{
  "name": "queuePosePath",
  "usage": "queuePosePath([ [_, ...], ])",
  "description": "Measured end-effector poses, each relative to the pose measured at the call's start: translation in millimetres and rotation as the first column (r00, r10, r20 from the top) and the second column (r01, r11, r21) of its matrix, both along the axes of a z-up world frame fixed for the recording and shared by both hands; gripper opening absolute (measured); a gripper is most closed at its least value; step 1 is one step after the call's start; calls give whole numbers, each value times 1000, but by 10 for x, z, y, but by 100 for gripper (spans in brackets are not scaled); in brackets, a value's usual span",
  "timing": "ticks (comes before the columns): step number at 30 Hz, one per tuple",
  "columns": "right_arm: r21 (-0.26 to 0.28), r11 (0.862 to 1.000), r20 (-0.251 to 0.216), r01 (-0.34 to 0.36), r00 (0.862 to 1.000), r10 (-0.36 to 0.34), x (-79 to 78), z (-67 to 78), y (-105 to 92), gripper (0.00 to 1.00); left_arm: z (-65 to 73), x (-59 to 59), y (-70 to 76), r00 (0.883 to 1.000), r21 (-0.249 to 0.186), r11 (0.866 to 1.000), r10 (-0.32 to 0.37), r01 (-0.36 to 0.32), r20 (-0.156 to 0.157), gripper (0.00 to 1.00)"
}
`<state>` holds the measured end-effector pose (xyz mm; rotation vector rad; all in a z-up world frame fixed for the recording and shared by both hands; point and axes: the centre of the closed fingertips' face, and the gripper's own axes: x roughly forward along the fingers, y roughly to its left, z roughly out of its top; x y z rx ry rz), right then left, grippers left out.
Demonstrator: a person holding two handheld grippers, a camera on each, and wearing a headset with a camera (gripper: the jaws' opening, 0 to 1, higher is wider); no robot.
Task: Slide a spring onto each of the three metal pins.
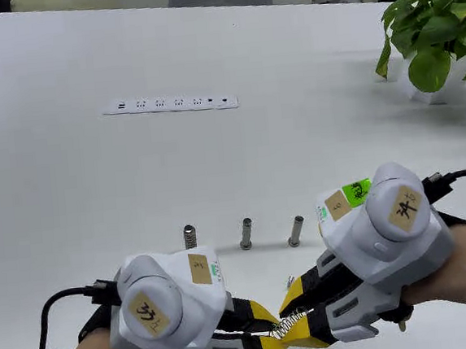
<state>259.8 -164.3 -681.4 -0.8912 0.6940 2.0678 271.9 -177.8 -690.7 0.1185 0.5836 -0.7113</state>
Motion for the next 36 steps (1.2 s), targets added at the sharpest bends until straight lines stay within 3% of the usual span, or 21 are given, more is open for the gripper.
queuePosePath([
  [22, -1, 1000, -18, -7, 1000, 7, -46, 18, -2, 12, -11, -10, -27, 1000, 1, 1000, -5, 5, 7, 10],
  [32, 15, 1000, -15, 9, 1000, -9, -6, 53, 47, 12, 21, 21, 48, 997, -46, 996, 80, -80, 9, 11],
  [36, 27, 1000, -14, 14, 1000, -14, 20, 83, 67, 12, 12, 10, 168, 989, -60, 987, 150, -149, 8, 18],
])
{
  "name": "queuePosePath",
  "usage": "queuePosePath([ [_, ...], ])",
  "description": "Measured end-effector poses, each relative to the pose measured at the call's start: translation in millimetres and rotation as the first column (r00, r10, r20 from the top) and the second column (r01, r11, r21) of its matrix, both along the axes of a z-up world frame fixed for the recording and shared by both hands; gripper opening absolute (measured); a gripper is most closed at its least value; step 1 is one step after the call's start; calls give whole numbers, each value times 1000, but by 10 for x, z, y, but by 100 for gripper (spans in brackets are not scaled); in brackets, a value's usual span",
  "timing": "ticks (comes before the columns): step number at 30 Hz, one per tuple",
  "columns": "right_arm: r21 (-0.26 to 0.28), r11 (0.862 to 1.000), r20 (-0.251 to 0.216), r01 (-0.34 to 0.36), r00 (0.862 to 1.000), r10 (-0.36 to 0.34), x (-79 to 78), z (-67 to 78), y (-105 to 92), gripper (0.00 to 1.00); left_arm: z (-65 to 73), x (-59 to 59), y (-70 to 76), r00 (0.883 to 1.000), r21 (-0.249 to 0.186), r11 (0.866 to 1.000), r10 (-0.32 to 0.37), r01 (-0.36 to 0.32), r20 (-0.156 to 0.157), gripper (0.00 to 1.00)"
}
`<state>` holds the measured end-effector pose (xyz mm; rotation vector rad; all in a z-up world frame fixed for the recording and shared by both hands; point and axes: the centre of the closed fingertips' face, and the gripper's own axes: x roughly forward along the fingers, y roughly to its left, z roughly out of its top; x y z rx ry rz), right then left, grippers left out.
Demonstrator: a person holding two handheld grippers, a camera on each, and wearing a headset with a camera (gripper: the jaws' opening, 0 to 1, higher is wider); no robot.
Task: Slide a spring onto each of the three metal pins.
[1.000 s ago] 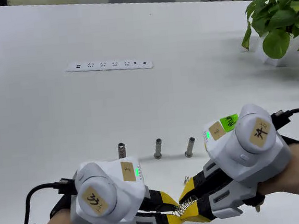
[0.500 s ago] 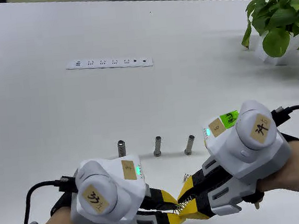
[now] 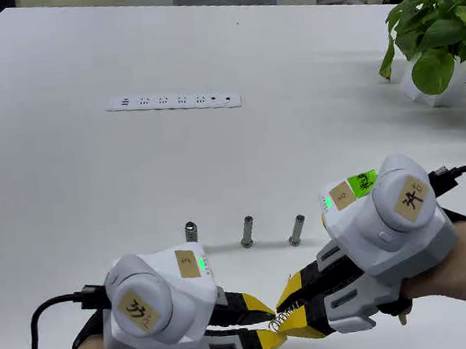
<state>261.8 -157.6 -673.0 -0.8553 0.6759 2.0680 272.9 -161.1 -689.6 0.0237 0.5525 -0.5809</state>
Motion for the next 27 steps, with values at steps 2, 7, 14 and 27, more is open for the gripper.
queuePosePath([
  [2, -1, 1000, 6, -2, 1000, 2, 15, 1, -5, 12, -2, -15, 72, 999, -8, 999, 40, -40, -3, 22],
  [7, -1, 1000, 18, -2, 1000, 2, 59, 5, -18, 12, 32, -66, 212, 993, -29, 993, 116, -116, 1, 29],
  [14, -10, 1000, 35, -10, 999, 10, 120, 18, -37, 12, 54, -132, 434, 974, -34, 973, 227, -227, 4, 39],
  [27, -28, 998, 71, -55, 996, 57, 230, 34, -23, 12, 35, -250, 822, 911, -19, 911, 412, -411, 26, 68],
])
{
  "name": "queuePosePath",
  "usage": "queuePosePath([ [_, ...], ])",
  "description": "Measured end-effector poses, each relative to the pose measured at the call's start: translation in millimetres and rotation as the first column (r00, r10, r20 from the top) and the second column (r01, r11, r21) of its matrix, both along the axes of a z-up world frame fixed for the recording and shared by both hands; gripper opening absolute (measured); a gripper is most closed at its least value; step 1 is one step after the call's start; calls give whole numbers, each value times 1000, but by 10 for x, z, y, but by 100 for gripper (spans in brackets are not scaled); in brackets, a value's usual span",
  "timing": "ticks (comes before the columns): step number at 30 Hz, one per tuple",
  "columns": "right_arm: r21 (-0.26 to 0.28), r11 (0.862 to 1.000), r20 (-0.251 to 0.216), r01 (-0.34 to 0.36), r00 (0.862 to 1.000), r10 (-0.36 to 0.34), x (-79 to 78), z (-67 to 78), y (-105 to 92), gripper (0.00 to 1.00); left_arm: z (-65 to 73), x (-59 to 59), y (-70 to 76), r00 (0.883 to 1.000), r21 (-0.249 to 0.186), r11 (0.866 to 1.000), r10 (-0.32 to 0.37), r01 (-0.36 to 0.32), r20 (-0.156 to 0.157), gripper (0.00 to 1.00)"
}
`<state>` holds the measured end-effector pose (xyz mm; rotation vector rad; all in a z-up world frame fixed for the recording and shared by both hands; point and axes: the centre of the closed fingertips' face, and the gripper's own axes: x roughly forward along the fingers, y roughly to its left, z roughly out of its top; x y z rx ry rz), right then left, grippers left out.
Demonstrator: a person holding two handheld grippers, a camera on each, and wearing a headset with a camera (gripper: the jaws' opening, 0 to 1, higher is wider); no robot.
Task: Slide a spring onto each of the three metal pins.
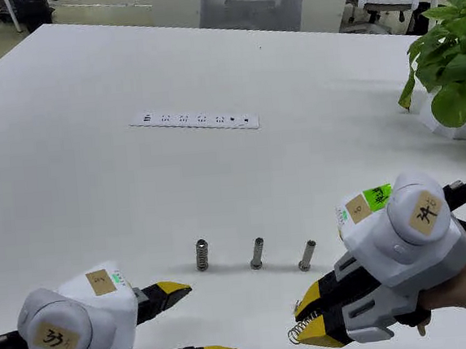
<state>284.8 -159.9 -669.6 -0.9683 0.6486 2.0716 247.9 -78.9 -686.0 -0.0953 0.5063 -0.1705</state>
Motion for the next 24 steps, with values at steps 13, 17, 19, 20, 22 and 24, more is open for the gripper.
queuePosePath([
  [13, -36, 998, 64, -51, 997, 54, 199, -10, 77, 12, -25, -48, 301, 992, 12, 992, 123, -123, 14, 100],
  [17, -48, 997, 103, -66, 992, 71, 318, -10, 128, 12, -40, -45, 339, 990, 3, 991, 137, -137, 19, 100],
  [19, -53, 996, 114, -68, 991, 74, 376, -7, 176, 12, -48, -46, 340, 990, 4, 990, 140, -141, 17, 100],
  [20, -56, 996, 123, -71, 989, 78, 403, -7, 196, 12, -51, -47, 344, 990, 5, 990, 143, -143, 17, 100],
  [22, -63, 994, 146, -85, 985, 93, 462, -5, 245, 12, -62, -59, 379, 988, 0, 988, 154, -154, 14, 100],
  [24, -65, 993, 161, -96, 981, 105, 499, 19, 304, 12, -53, -67, 407, 987, -3, 987, 162, -162, 21, 100],
])
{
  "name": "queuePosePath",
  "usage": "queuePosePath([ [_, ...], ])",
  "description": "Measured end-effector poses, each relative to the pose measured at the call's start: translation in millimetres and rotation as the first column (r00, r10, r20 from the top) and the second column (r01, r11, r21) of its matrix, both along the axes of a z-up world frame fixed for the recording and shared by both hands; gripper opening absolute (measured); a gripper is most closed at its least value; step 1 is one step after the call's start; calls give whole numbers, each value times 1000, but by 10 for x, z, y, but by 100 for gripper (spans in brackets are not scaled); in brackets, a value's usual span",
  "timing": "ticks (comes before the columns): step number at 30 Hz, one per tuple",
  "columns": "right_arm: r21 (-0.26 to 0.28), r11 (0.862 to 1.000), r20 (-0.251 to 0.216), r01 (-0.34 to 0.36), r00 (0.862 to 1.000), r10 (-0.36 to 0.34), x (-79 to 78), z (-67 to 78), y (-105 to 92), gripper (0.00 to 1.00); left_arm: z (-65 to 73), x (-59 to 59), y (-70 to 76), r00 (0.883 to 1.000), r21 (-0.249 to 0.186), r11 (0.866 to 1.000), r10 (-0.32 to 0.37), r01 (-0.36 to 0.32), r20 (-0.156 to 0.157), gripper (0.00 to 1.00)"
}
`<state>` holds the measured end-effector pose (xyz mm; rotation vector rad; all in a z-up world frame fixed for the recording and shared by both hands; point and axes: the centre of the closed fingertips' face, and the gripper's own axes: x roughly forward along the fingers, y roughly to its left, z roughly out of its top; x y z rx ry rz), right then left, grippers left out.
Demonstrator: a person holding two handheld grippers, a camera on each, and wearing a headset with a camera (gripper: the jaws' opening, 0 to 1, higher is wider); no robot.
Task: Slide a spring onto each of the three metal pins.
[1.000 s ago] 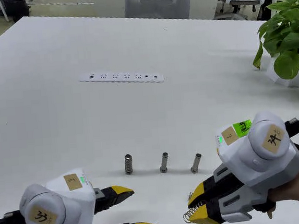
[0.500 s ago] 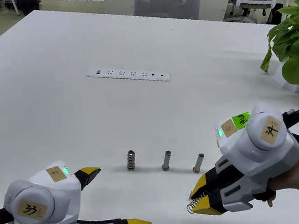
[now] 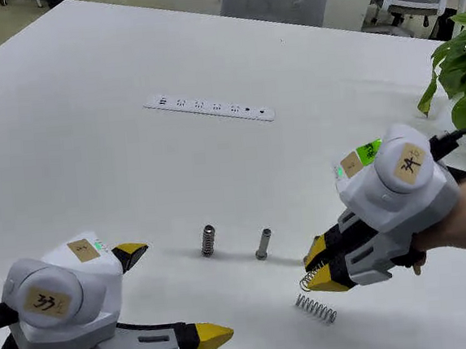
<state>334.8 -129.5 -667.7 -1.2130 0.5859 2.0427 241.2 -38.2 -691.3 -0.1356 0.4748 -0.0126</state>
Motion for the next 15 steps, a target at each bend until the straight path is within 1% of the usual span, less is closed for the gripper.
queuePosePath([
  [1, 0, 1000, 1, -2, 1000, 2, 13, 16, 26, 12, 1, -2, 9, 1000, -2, 1000, 3, -3, 2, 100],
  [3, 6, 1000, 19, -6, 1000, 6, 66, 48, 103, 12, 7, -1, -1, 1000, -5, 1000, 10, -10, 3, 100],
  [5, 3, 1000, 44, -21, 999, 21, 108, 77, 160, 12, 22, -6, 6, 1000, 4, 1000, 12, -12, 6, 100],
  [6, 2, 999, 64, -32, 997, 32, 173, 70, 211, 12, 36, -6, 8, 1000, 7, 1000, 12, -12, 12, 99],
  [7, 3, 999, 73, -34, 997, 34, 200, 79, 242, 12, 37, -2, 8, 1000, 5, 1000, 10, -10, 17, 99],
  [10, 8, 999, 92, -43, 995, 42, 216, 148, 307, 12, 29, -3, 0, 1000, 6, 1000, 7, -7, 11, 99],
  [13, 7, 998, 115, -59, 992, 58, 281, 172, 394, 12, 29, -5, 4, 1000, 5, 1000, 7, -7, 12, 99],
  [15, 3, 997, 126, -75, 989, 74, 287, 188, 436, 12, 36, -3, 2, 1000, 7, 1000, 7, -7, 15, 99],
])
